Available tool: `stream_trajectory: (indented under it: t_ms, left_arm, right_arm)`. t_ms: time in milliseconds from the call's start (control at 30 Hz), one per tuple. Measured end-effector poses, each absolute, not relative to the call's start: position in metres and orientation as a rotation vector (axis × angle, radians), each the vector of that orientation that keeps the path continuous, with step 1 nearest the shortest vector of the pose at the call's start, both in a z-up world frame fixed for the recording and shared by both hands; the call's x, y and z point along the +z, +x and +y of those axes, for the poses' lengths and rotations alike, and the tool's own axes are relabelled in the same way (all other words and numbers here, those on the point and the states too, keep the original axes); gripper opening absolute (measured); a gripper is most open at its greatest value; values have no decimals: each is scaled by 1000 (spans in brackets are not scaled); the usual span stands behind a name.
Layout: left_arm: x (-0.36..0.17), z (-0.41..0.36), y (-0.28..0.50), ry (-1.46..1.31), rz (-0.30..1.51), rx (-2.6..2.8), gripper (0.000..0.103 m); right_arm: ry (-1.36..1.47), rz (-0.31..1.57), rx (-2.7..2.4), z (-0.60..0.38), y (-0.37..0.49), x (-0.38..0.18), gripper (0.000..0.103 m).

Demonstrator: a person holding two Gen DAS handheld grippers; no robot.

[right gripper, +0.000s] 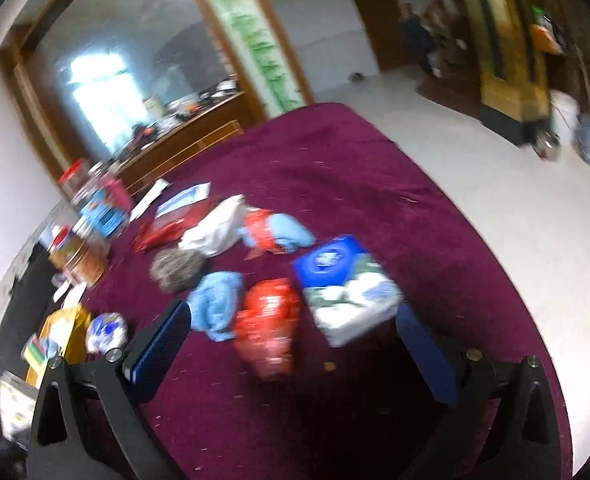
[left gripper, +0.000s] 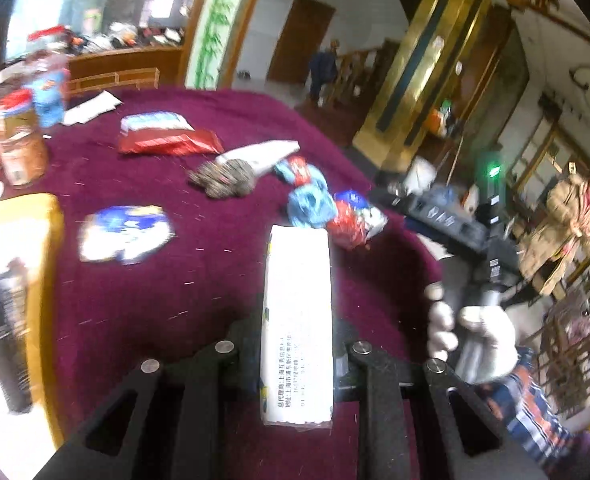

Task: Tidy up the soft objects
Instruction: 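Lift the tissue pack and carry it toward the tray with the left tool, then release the tissue pack into the tray while the right tool drops the blue knit cloth there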

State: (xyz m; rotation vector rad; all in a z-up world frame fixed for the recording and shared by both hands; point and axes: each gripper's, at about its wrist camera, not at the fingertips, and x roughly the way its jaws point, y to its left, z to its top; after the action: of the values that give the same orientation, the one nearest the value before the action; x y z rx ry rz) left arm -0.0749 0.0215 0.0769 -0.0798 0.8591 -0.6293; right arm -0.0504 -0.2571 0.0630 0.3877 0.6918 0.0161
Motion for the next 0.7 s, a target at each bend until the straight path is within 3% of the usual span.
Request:
stream_trajectory:
  t_ms: [200, 300, 367, 433, 700]
  left_arm:
    - [108, 102, -116, -145, 772, -524, 22]
    - [109, 151, -124, -196, 762, -419, 23]
    - [104, 184, -128, -237, 767, -341, 23]
    - [97, 215, -133, -276, 777, -270, 23]
    - [59, 293, -143, -375, 869, -69, 23]
  right_arm:
    - [157, 754, 39, -203, -18, 77, 101]
    - [4, 822, 33, -177, 6, 69, 89]
    - [-43, 894, 41, -167, 22, 56, 59]
    - [-71, 952, 35, -160, 32, 45, 35]
    - [-48, 918, 46, -148, 15, 78, 31]
